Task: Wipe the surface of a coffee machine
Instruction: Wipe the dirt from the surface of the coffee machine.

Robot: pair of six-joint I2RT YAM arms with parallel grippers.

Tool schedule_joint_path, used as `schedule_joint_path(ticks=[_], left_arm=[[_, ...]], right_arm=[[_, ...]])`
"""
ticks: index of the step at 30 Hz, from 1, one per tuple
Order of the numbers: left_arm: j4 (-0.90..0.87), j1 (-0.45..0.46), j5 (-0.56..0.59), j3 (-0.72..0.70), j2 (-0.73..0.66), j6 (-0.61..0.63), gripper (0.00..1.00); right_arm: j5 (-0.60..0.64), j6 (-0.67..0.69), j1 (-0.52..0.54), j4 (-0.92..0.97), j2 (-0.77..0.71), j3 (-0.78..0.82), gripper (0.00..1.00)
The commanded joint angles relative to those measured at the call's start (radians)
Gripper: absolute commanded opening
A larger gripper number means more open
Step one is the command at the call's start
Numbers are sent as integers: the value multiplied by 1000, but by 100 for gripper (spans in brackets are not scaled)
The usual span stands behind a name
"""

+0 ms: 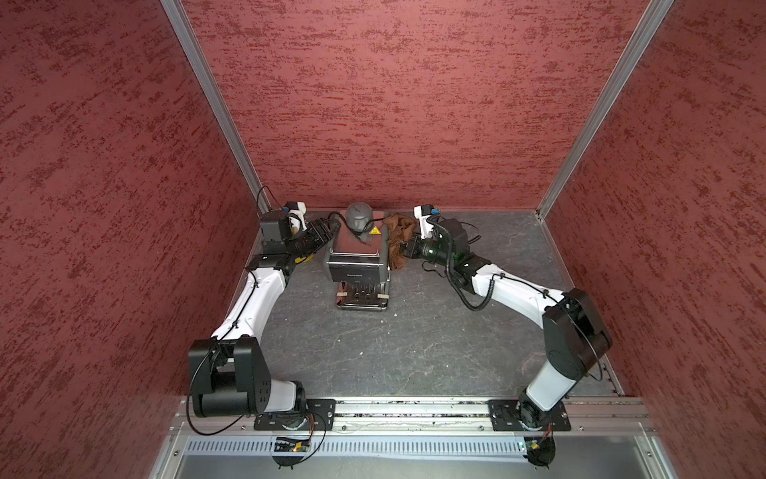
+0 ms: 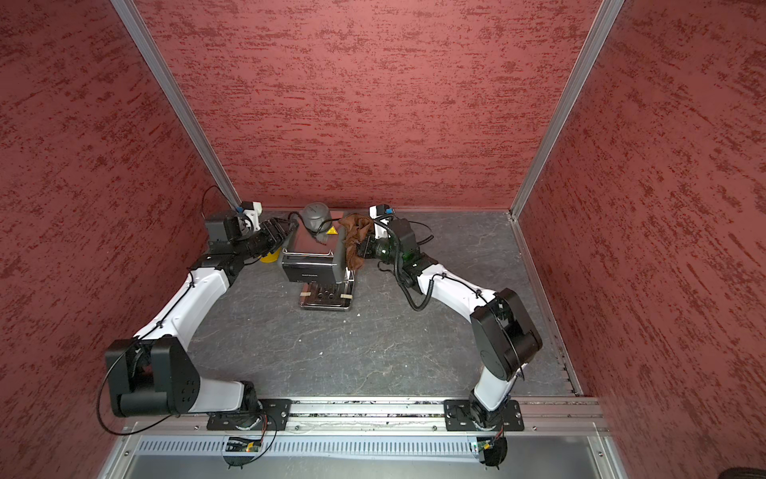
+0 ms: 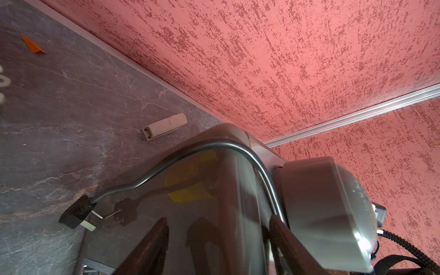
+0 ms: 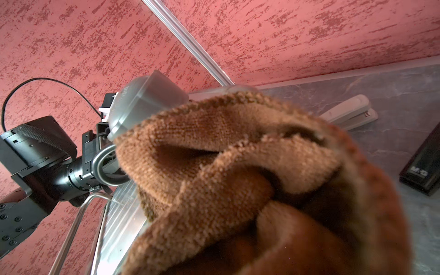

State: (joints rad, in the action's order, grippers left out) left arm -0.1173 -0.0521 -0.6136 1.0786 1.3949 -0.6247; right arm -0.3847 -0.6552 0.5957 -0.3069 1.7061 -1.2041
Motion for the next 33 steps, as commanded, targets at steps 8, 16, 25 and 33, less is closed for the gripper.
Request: schedule_joint_path(ticks=[8, 16, 25, 33], left_arm=[[-58, 10, 20, -4, 23, 2, 67], [-59, 11, 26, -5, 20, 4, 67], [-64, 12, 29, -12, 12, 9, 67], [-4, 18, 22, -31, 16, -28, 67]], right_arm=[[-25, -22, 19, -35, -35, 80, 0], [-28, -20, 45, -32, -96, 132, 0], [63, 52, 19, 63, -58, 26, 0], [59, 127, -18, 147, 47, -167, 0]])
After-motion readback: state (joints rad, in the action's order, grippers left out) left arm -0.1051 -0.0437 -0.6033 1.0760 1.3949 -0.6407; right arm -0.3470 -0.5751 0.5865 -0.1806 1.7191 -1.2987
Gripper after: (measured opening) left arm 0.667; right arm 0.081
